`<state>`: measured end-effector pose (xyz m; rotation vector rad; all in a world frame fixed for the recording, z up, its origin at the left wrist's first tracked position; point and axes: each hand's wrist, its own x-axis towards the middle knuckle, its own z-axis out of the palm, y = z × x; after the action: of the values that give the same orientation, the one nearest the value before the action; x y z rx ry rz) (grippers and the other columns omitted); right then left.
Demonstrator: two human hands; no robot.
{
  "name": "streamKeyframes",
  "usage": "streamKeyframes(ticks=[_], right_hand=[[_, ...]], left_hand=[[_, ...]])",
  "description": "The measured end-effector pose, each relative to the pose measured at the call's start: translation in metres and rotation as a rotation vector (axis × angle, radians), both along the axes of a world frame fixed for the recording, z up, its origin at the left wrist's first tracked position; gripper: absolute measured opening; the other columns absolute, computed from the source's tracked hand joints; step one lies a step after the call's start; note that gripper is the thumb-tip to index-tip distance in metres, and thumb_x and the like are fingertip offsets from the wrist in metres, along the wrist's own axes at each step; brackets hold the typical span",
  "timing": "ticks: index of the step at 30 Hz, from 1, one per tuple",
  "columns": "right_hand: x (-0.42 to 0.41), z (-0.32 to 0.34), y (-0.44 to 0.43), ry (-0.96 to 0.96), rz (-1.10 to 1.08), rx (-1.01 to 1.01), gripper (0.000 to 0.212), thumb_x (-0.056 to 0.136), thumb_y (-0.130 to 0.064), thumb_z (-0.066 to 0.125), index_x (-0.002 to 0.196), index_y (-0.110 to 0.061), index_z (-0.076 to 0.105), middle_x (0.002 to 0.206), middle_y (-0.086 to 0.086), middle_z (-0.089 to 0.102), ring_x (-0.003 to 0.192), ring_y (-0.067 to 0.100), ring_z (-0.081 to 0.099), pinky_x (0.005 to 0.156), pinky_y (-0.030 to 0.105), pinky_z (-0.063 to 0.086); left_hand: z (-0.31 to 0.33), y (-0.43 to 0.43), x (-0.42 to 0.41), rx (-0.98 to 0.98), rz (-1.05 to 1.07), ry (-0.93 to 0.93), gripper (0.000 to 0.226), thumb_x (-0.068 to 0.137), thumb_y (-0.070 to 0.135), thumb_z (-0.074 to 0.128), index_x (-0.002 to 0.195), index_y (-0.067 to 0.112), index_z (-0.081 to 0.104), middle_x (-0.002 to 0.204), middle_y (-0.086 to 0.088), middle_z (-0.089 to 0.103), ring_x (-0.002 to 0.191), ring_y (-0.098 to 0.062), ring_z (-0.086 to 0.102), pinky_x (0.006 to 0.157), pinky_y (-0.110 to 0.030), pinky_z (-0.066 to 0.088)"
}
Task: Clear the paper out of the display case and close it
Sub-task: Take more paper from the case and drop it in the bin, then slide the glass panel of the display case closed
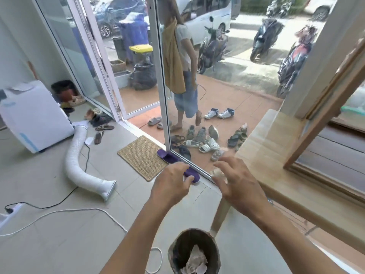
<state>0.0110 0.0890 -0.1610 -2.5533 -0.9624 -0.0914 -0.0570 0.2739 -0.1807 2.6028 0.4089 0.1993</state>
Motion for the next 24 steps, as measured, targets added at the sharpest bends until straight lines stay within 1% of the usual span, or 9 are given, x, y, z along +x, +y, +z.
streamKeyframes(ticks=[3,5,7,10,13,16,19,23,24], right_hand=[[0.001,0.039,-0.018,-0.093,-0.004,0.01,0.043,0.091,-0.032,0.062,0.132,-0.017,0.059,0.144,0.005,0.052,0.132,0.023,0.044,0.11,0.035,0.039],[0.002,0.06,-0.033,-0.146,-0.02,0.014,0.045,0.091,-0.032,0.063,0.132,-0.017,0.059,0.143,0.006,0.053,0.133,0.024,0.044,0.11,0.034,0.038],[0.001,0.081,-0.052,-0.194,-0.042,0.028,0.044,0.09,-0.033,0.063,0.131,-0.018,0.059,0.141,0.005,0.054,0.131,0.023,0.045,0.108,0.031,0.037],[-0.001,0.106,-0.083,-0.26,-0.089,0.072,0.042,0.09,-0.033,0.064,0.129,-0.017,0.061,0.138,0.005,0.056,0.127,0.023,0.046,0.106,0.03,0.036],[-0.002,0.128,-0.121,-0.32,-0.175,0.113,0.041,0.089,-0.032,0.065,0.127,-0.016,0.062,0.137,0.005,0.057,0.127,0.024,0.047,0.106,0.034,0.038],[-0.003,0.143,-0.167,-0.41,-0.255,0.145,0.04,0.089,-0.029,0.065,0.125,-0.013,0.064,0.132,0.005,0.059,0.123,0.025,0.051,0.105,0.033,0.039],[-0.004,0.152,-0.219,-0.522,-0.361,0.195,0.037,0.09,-0.027,0.065,0.123,-0.011,0.064,0.131,0.006,0.06,0.124,0.025,0.052,0.106,0.034,0.04],[-0.004,0.155,-0.287,-0.665,-0.565,0.262,0.035,0.093,-0.028,0.061,0.122,-0.01,0.065,0.132,0.009,0.061,0.125,0.026,0.051,0.105,0.039,0.043],[-0.004,0.154,-0.303,-0.701,-0.617,0.283,0.034,0.093,-0.028,0.061,0.121,-0.008,0.065,0.133,0.01,0.061,0.125,0.027,0.051,0.105,0.04,0.042]], left_hand=[[0.046,-0.016,0.004,0.102,-0.058,-0.052,0.027,0.093,0.033,0.059,0.113,0.017,0.065,0.117,0.001,0.068,0.111,-0.023,0.061,0.091,-0.038,0.05],[0.073,-0.029,0.009,0.154,-0.096,-0.085,0.029,0.093,0.035,0.057,0.117,0.019,0.065,0.119,0.003,0.067,0.11,-0.022,0.061,0.091,-0.039,0.05],[0.099,-0.046,0.013,0.17,-0.13,-0.125,0.033,0.092,0.037,0.058,0.12,0.022,0.065,0.121,0.003,0.068,0.11,-0.023,0.061,0.09,-0.039,0.049],[0.129,-0.074,0.022,0.173,-0.2,-0.204,0.026,0.092,0.037,0.06,0.114,0.025,0.066,0.115,0.001,0.071,0.108,-0.027,0.064,0.082,-0.037,0.047],[0.151,-0.113,0.035,0.172,-0.284,-0.267,0.035,0.093,0.04,0.058,0.122,0.022,0.064,0.125,0.001,0.069,0.114,-0.026,0.061,0.09,-0.04,0.048],[0.166,-0.157,0.047,0.139,-0.385,-0.318,0.04,0.094,0.039,0.057,0.13,0.022,0.062,0.127,0.0,0.069,0.115,-0.026,0.061,0.092,-0.039,0.045],[0.176,-0.204,0.063,0.071,-0.513,-0.351,0.037,0.094,0.037,0.058,0.126,0.02,0.065,0.12,-0.004,0.072,0.112,-0.029,0.063,0.094,-0.043,0.049],[0.184,-0.271,0.087,-0.062,-0.656,-0.359,0.043,0.094,0.04,0.06,0.133,0.021,0.062,0.125,-0.004,0.071,0.117,-0.023,0.064,0.102,-0.042,0.048],[0.185,-0.288,0.093,-0.095,-0.69,-0.368,0.043,0.094,0.04,0.06,0.133,0.022,0.062,0.125,-0.003,0.071,0.115,-0.02,0.065,0.101,-0.039,0.049]])
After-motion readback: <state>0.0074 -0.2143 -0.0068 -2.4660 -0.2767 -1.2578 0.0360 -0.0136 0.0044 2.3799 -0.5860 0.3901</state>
